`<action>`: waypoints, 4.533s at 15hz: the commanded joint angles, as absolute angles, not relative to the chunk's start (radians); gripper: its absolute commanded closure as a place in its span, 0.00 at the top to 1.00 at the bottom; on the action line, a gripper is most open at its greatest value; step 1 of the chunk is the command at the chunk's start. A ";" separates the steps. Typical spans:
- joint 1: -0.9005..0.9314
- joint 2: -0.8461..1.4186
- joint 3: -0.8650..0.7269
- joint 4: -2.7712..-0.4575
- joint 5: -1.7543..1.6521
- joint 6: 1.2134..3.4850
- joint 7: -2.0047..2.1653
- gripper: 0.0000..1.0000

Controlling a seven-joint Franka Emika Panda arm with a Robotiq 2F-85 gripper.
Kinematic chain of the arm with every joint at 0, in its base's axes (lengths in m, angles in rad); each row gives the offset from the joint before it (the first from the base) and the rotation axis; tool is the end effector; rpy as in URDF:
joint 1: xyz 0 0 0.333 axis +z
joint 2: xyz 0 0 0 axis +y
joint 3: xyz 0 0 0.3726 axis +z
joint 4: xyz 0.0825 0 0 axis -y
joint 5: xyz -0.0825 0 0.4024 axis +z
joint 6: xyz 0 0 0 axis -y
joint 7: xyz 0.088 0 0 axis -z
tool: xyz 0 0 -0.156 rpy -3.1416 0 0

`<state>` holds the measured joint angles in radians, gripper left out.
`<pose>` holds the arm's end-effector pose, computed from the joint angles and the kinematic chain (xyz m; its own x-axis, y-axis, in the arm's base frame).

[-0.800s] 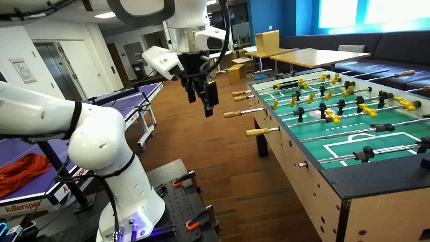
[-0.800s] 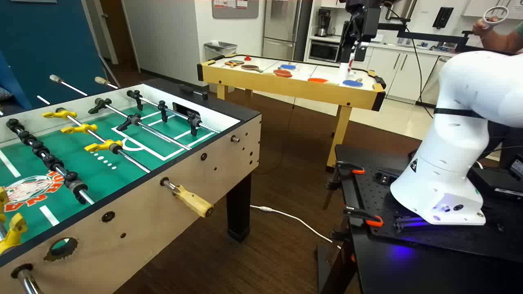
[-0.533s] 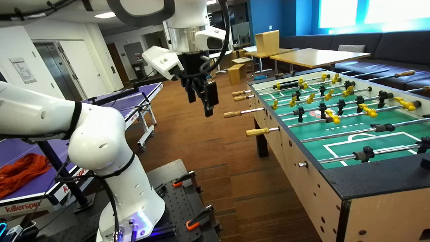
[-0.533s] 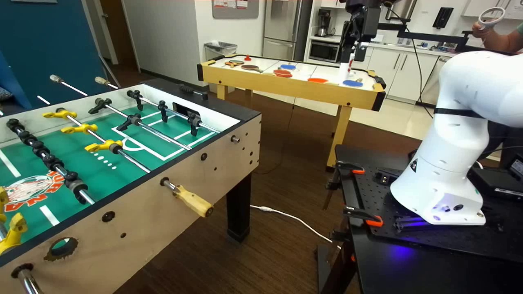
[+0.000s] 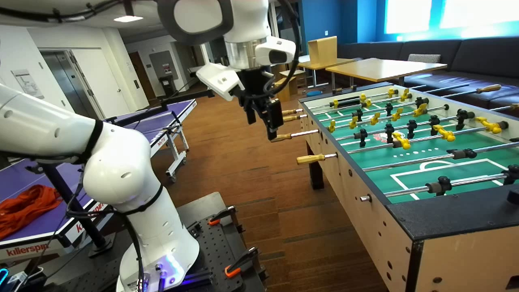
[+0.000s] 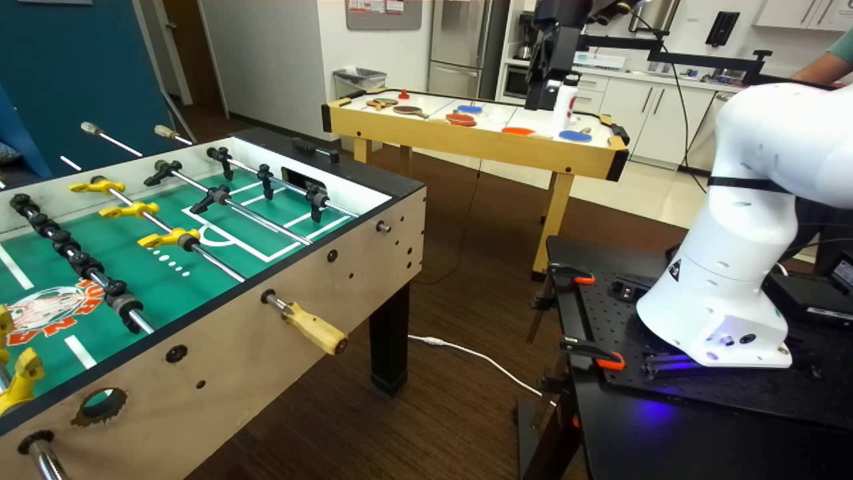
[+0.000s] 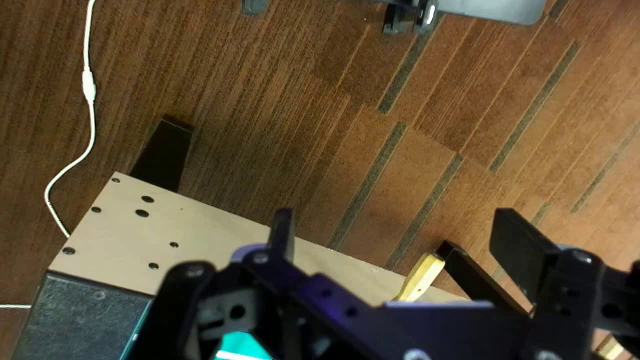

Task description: Pull the third rod to the left

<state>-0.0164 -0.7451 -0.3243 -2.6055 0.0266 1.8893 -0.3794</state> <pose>0.2964 -0.1047 0.4629 0.9908 0.1014 0.0894 0.1192 -0.9674 -0.2234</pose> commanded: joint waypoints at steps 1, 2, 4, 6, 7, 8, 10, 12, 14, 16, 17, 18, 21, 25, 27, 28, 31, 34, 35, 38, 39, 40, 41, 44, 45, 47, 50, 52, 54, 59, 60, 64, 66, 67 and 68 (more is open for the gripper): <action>0.021 -0.516 -0.275 -2.558 0.097 2.065 -0.338 1.00; 0.038 -0.457 -0.261 -2.548 0.123 2.125 -0.334 1.00; 0.062 -0.342 -0.229 -2.521 0.181 2.233 -0.322 1.00; 0.086 -0.217 -0.192 -2.476 0.243 2.316 -0.305 1.00; 0.092 -0.158 -0.172 -2.451 0.274 2.352 -0.292 1.00; 0.099 -0.096 -0.149 -2.421 0.307 2.388 -0.280 1.00; 0.094 0.015 -0.103 -2.357 0.351 2.431 -0.252 1.00; 0.083 0.110 -0.059 -2.298 0.393 2.462 -0.232 1.00; 0.075 0.196 -0.014 -2.247 0.415 2.515 -0.211 1.00; 0.067 0.256 0.025 -2.218 0.421 2.583 -0.191 1.00; 0.056 0.265 0.044 -2.217 0.431 2.608 -0.194 1.00; 0.046 0.229 0.046 -2.253 0.391 2.579 -0.196 1.00; 0.039 0.270 0.066 -2.228 0.397 2.606 -0.193 1.00; 0.023 0.303 0.087 -2.201 0.436 2.650 -0.191 1.00; 0.015 0.342 0.111 -2.181 0.471 2.706 -0.180 1.00; 0.017 0.362 0.117 -2.175 0.470 2.743 -0.160 1.00; 0.017 0.422 0.137 -2.151 0.458 2.814 -0.089 1.00; 0.019 0.475 0.151 -2.118 0.443 2.827 -0.022 1.00; 0.021 0.492 0.154 -2.106 0.439 2.830 -0.006 1.00; 0.020 0.534 0.167 -2.069 0.436 2.831 0.022 1.00; 0.022 0.549 0.168 -2.056 0.433 2.828 0.033 1.00; 0.023 0.560 0.168 -2.045 0.430 2.827 0.037 1.00; 0.024 0.573 0.168 -2.034 0.427 2.826 0.042 1.00; 0.027 0.598 0.168 -2.010 0.419 2.824 0.051 0.66; 0.026 0.603 0.168 -2.004 0.419 2.824 0.051 0.58; 0.029 0.611 0.168 -1.995 0.414 2.823 0.052 0.40; 0.040 0.614 0.167 -1.990 0.404 2.825 0.059 0.19; 0.052 0.609 0.167 -2.002 0.403 2.834 0.091 0.10; 0.066 0.612 0.173 -2.014 0.398 2.852 0.119 0.09; 0.110 0.624 0.192 -2.060 0.389 2.926 0.177 0.09; 0.118 0.625 0.194 -2.073 0.388 2.950 0.185 0.09; 0.117 0.627 0.241 -2.138 0.406 3.061 0.203 0.09; 0.113 0.619 0.261 -2.171 0.404 3.101 0.215 0.09; 0.112 0.612 0.270 -2.187 0.403 3.113 0.222 0.09; 0.110 0.604 0.279 -2.205 0.403 3.123 0.228 0.09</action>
<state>0.0815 0.5810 0.1925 -2.1580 0.3927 3.1017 0.1708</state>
